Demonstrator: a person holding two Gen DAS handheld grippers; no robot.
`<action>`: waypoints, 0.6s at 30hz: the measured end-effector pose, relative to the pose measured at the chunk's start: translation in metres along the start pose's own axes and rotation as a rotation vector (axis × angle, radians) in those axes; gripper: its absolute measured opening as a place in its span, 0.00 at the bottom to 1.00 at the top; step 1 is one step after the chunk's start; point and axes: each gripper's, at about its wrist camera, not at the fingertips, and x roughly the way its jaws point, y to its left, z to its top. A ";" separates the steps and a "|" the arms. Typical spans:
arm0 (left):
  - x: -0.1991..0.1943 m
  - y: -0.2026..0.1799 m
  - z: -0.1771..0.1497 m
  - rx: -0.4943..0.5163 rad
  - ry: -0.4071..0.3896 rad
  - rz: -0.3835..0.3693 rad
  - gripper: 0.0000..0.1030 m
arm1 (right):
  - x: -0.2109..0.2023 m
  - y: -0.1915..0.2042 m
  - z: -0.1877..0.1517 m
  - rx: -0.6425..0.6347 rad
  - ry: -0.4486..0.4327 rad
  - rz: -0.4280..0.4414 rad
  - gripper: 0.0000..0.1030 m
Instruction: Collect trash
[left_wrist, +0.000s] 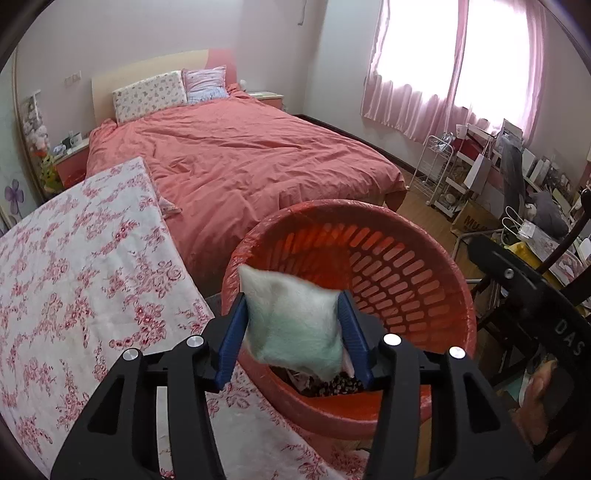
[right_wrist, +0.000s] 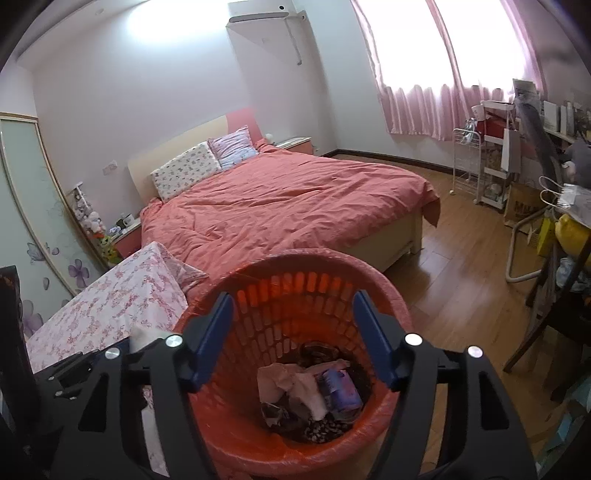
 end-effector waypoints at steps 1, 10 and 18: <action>-0.002 -0.001 0.000 0.001 -0.002 -0.005 0.49 | -0.003 -0.002 -0.001 0.005 -0.004 -0.004 0.65; -0.004 -0.008 0.013 -0.005 -0.011 -0.044 0.50 | -0.019 -0.010 -0.002 0.010 -0.016 -0.034 0.66; -0.042 0.016 -0.003 0.005 -0.083 0.070 0.77 | -0.048 -0.006 -0.004 -0.006 -0.062 -0.051 0.80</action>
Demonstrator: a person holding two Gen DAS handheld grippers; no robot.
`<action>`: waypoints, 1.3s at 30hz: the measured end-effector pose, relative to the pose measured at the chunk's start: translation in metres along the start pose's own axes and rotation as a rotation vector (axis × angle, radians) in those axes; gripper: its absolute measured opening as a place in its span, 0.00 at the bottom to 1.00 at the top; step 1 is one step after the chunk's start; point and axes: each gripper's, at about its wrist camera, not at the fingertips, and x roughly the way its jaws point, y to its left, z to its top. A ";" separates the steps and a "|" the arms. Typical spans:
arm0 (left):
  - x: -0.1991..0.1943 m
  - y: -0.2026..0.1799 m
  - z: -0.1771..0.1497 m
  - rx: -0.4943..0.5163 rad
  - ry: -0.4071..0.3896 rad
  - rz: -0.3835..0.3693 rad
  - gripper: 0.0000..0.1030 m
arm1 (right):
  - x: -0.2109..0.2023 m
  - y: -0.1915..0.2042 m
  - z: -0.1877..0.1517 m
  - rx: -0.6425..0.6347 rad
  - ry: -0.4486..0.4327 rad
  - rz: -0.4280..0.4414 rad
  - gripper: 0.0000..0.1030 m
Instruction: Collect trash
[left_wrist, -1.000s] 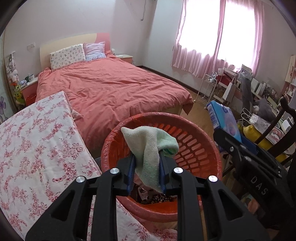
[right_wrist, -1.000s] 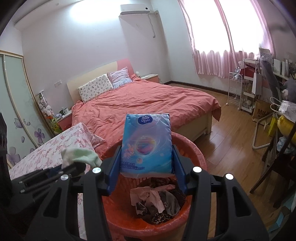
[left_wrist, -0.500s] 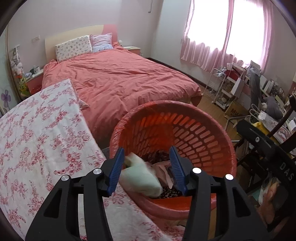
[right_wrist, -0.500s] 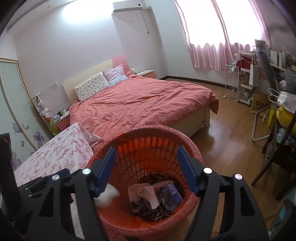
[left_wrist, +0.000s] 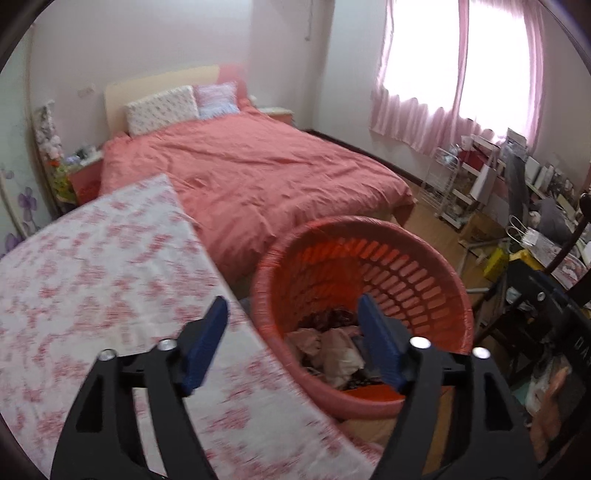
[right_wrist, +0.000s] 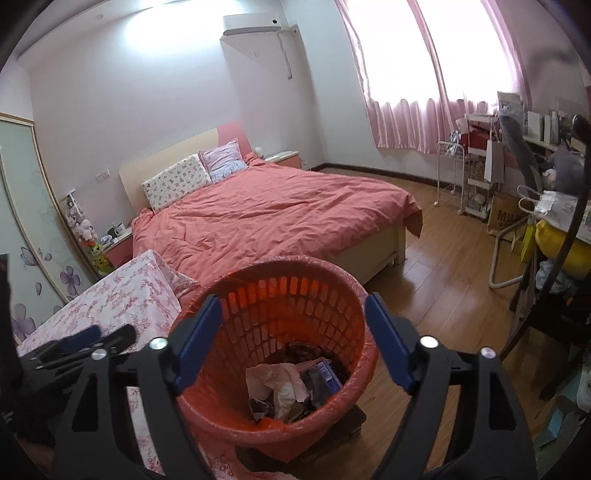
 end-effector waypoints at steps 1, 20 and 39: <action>-0.012 0.005 -0.002 0.003 -0.025 0.022 0.84 | -0.006 0.003 -0.001 -0.007 -0.010 0.000 0.82; -0.147 0.063 -0.088 -0.110 -0.202 0.284 0.98 | -0.135 0.076 -0.083 -0.202 -0.108 0.038 0.96; -0.204 0.078 -0.156 -0.237 -0.231 0.448 0.98 | -0.197 0.117 -0.130 -0.262 -0.141 -0.034 0.96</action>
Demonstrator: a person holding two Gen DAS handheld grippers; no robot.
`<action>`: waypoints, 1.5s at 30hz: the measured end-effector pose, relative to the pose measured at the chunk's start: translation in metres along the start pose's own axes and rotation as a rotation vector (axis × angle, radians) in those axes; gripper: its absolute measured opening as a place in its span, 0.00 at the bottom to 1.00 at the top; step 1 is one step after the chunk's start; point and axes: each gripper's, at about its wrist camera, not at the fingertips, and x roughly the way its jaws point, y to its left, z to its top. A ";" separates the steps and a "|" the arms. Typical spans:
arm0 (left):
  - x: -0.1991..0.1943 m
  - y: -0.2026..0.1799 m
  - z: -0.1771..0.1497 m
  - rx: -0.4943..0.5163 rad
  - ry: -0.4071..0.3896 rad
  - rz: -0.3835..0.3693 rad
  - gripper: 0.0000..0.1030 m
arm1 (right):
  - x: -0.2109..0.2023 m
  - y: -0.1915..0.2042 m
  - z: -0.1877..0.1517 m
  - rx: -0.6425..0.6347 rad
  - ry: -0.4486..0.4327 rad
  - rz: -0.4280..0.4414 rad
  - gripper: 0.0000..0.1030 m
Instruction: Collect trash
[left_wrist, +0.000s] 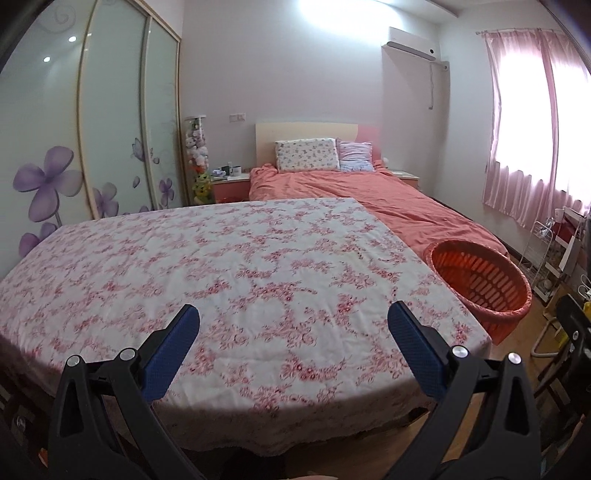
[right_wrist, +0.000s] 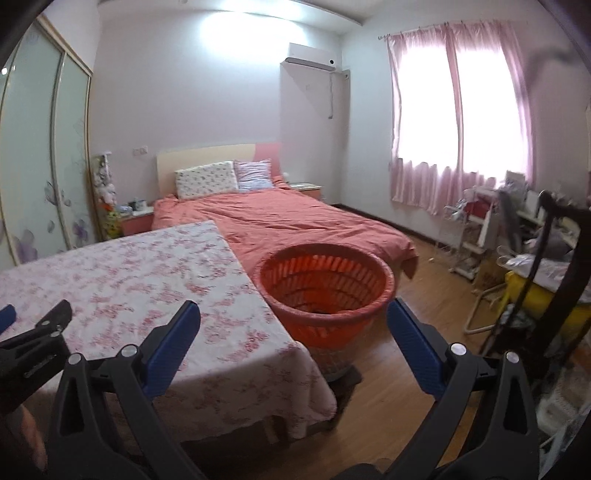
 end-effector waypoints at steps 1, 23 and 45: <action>-0.001 0.001 -0.002 -0.002 0.005 0.000 0.98 | 0.000 0.001 0.000 -0.005 0.003 -0.019 0.96; -0.002 -0.004 -0.016 -0.004 0.067 -0.023 0.98 | 0.014 -0.001 -0.018 -0.016 0.120 -0.166 0.95; -0.006 -0.006 -0.017 -0.010 0.076 0.004 0.98 | 0.012 0.001 -0.017 -0.014 0.100 -0.212 0.95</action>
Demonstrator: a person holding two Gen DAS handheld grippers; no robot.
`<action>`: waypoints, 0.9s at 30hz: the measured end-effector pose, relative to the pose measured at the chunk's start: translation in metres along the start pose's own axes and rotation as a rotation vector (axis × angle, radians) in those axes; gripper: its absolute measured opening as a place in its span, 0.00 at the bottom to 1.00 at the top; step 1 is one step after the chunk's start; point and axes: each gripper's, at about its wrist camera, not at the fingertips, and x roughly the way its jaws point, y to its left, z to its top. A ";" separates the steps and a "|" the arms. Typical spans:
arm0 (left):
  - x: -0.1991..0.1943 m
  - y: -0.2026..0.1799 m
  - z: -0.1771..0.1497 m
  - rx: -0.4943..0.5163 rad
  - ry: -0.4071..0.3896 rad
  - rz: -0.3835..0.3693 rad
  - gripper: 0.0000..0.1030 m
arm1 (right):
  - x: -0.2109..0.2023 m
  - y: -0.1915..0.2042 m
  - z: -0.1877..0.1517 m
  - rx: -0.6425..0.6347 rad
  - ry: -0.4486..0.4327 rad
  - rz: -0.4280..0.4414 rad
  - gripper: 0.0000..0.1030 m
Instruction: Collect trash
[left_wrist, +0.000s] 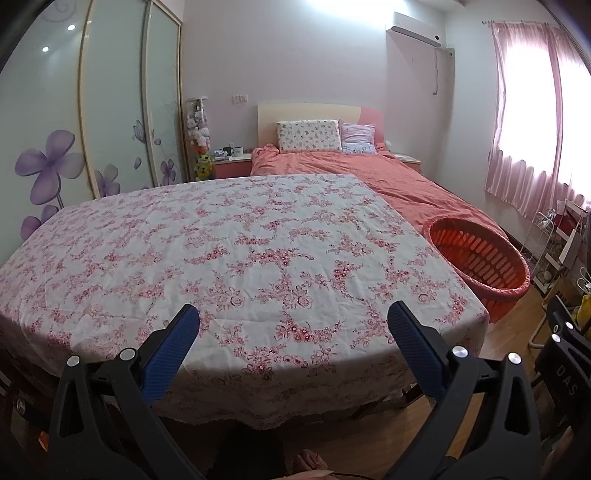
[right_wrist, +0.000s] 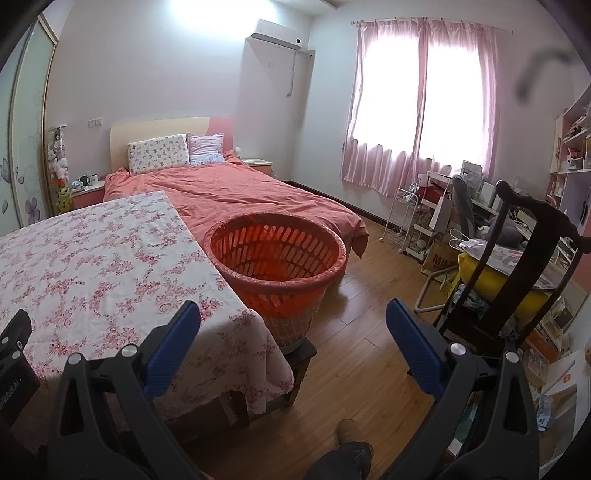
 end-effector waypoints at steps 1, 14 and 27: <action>0.000 0.000 0.000 -0.002 -0.001 -0.001 0.98 | 0.000 0.000 0.000 0.000 0.000 0.000 0.95; -0.001 -0.001 0.002 -0.022 -0.005 -0.018 0.98 | 0.000 -0.001 0.001 0.015 -0.011 0.015 0.95; 0.006 -0.003 0.007 -0.021 -0.001 -0.010 0.98 | 0.007 0.002 0.003 0.018 -0.005 0.024 0.95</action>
